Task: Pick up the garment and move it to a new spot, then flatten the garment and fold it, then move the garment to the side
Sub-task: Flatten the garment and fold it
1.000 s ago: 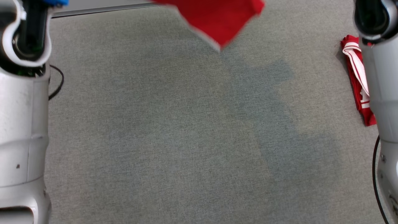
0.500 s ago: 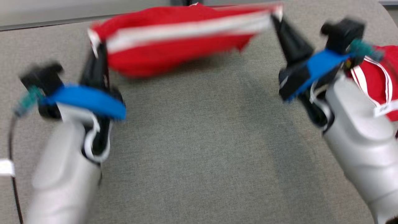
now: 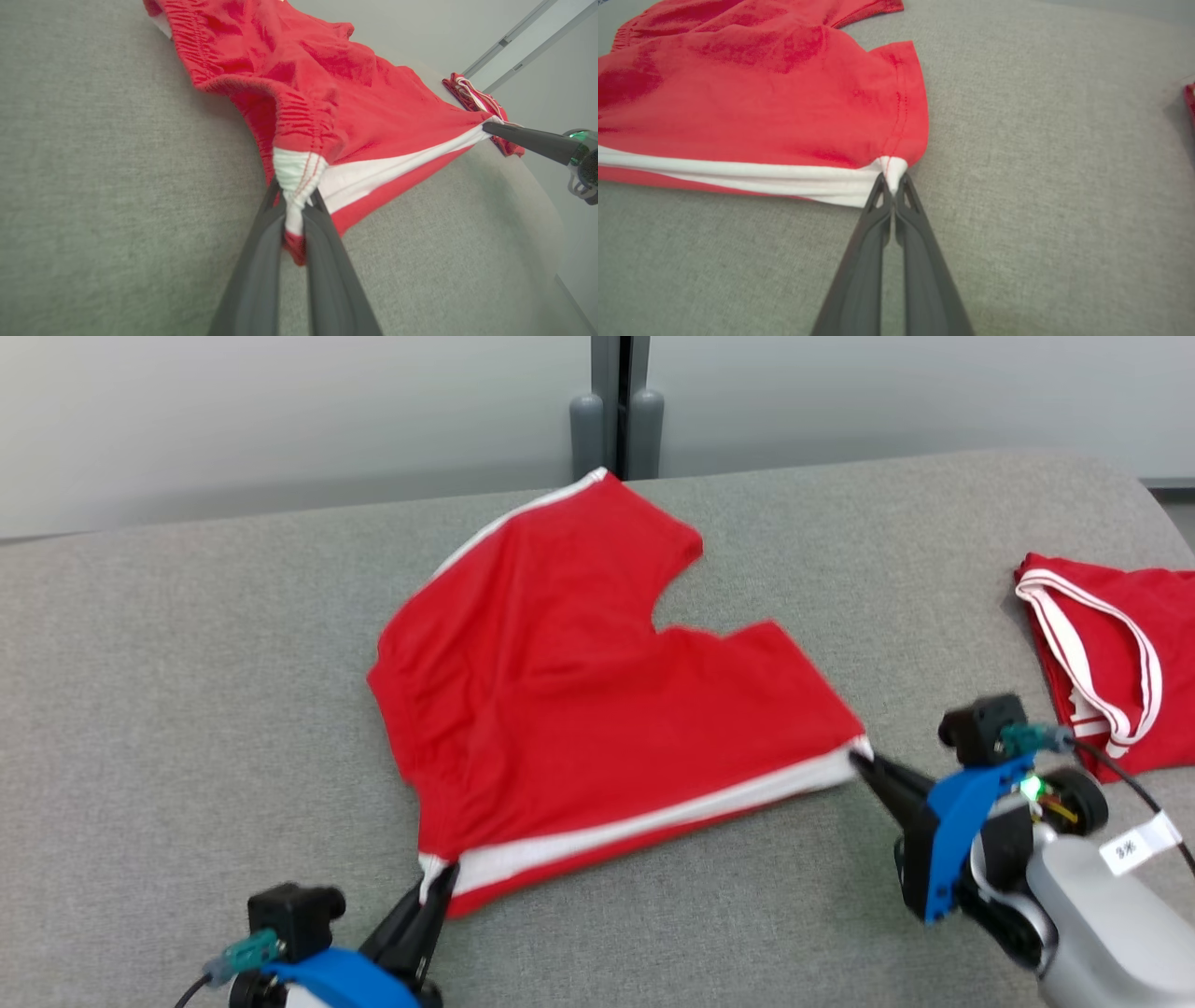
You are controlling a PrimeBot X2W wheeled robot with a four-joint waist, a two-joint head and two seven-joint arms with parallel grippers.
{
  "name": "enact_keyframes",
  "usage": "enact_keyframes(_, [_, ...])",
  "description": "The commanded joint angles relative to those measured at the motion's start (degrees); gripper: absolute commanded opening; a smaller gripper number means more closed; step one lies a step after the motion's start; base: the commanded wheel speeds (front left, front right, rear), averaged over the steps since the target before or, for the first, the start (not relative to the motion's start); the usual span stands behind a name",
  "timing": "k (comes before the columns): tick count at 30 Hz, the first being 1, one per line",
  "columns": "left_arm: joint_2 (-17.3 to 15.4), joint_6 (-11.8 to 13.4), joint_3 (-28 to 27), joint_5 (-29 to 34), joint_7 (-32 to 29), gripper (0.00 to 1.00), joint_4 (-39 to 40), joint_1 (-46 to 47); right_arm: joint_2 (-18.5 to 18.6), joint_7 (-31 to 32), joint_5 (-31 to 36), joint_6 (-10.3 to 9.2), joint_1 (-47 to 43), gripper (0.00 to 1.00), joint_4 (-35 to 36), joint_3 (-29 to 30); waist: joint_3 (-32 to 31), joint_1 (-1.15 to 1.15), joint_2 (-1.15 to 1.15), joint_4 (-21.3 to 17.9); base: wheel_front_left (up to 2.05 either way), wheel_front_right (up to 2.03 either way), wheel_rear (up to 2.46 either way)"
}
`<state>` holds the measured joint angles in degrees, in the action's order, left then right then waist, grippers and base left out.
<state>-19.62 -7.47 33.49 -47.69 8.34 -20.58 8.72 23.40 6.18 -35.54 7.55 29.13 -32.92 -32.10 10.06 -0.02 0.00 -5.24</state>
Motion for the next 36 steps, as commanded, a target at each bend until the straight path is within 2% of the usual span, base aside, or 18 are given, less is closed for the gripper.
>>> enact_keyframes(1, [-2.08,0.05,0.24,-0.44,-1.05,0.0,1.46,-1.44,1.13,1.95,0.46,-0.11,-2.56,0.0,2.01,0.78,-0.8,0.02,0.0,-0.05,0.0,0.0,0.0])
enact_keyframes(5, [-6.87,0.43,2.09,-2.18,-6.6,0.0,9.81,-7.17,4.86,12.87,0.71,-0.11,-12.29,0.0,14.64,5.67,-2.09,0.02,0.0,0.75,0.0,0.0,0.0])
enact_keyframes(9, [-10.61,2.78,1.63,-6.71,-11.94,0.0,20.42,-13.57,6.61,24.63,2.27,-0.11,-24.4,0.0,30.75,15.22,-2.94,0.02,0.0,1.43,0.0,0.0,0.0])
enact_keyframes(11, [-12.38,4.68,1.18,-8.42,-14.16,0.0,25.91,-15.78,5.76,29.34,4.5,-0.12,-29.62,0.0,38.8,21.73,-3.27,0.02,0.0,1.8,0.0,0.0,0.0])
enact_keyframes(14, [-13.88,7.18,0.0,-10.51,-15.94,0.0,33.33,-17.7,2.38,34.44,8.4,-0.11,-34.68,0.0,50.28,28.73,-3.78,0.02,0.0,2.32,0.0,0.0,0.0])
enact_keyframes(16, [-13.43,8.1,-0.96,-11.69,-16.01,0.0,36.69,-17.42,0.58,36.59,10.08,-0.1,-35.2,0.0,55.45,30.7,-3.81,0.02,0.0,2.6,0.0,0.0,0.0])
enact_keyframes(18, [-12.71,8.36,-1.78,-12.49,-15.76,0.0,38.15,-16.05,-0.17,38.03,10.95,-0.09,-33.29,0.0,57.55,30.55,-3.73,0.02,0.0,2.81,0.0,0.0,0.0])
enact_keyframes(21, [-11.6,8.4,-2.28,-12.12,-15.77,0.0,37.31,-13.64,0.16,38.15,11.51,-0.07,-28.27,0.0,56.56,28.28,-3.31,0.02,0.0,3.26,0.0,0.0,0.0])
enact_keyframes(25, [-8.64,8.4,-2.09,-12.5,-16.15,0.0,33.47,-8.98,1.91,35.7,11.31,-0.07,-20.06,0.0,50.18,24.89,-2.11,0.02,0.0,4.86,0.0,0.0,0.0])
enact_keyframes(30, [-3.1,9.98,-2.56,-12.03,-14.83,0.0,26.08,-2.28,4.19,31.48,9.87,-0.07,-9.67,0.0,39.86,20.26,0.4,0.02,0.0,7.78,0.0,0.0,0.0])
enact_keyframes(36, [3.26,9.62,-2.79,-11.64,-11.99,0.0,16.26,5.42,6.43,27.45,7.96,-0.07,2.95,0.0,28.61,13.96,4.49,0.02,0.0,11.86,0.0,0.0,0.0])
